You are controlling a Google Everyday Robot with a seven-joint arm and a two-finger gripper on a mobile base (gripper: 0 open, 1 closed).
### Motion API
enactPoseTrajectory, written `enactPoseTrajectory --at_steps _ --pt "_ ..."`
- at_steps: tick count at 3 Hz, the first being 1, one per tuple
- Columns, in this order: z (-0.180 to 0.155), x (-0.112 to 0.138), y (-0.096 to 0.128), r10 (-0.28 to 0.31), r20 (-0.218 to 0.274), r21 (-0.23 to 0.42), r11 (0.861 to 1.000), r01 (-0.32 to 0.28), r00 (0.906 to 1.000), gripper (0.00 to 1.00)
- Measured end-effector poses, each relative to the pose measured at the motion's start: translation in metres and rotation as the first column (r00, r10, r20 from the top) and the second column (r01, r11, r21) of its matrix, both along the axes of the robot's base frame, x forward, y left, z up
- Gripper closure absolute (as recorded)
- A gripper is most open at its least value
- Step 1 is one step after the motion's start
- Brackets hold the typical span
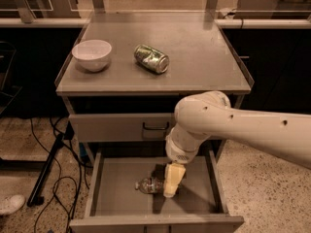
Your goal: Pick water bottle from middle drawer and place on counter
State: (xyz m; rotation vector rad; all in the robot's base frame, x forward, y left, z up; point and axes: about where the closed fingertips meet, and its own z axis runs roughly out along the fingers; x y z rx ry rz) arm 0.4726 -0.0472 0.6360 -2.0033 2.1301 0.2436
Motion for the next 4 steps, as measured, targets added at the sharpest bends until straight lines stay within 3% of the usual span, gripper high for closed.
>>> enactPoseTrajectory --at_steps 2,4 --pt "-0.070 0.005 0.018 -0.047 -0.051 0.070 0.996 0.050 0.9976 0.00" --pt "-0.079 0.004 0.023 -0.047 -0.064 0.082 0.995 0.052 0.9968 0.00"
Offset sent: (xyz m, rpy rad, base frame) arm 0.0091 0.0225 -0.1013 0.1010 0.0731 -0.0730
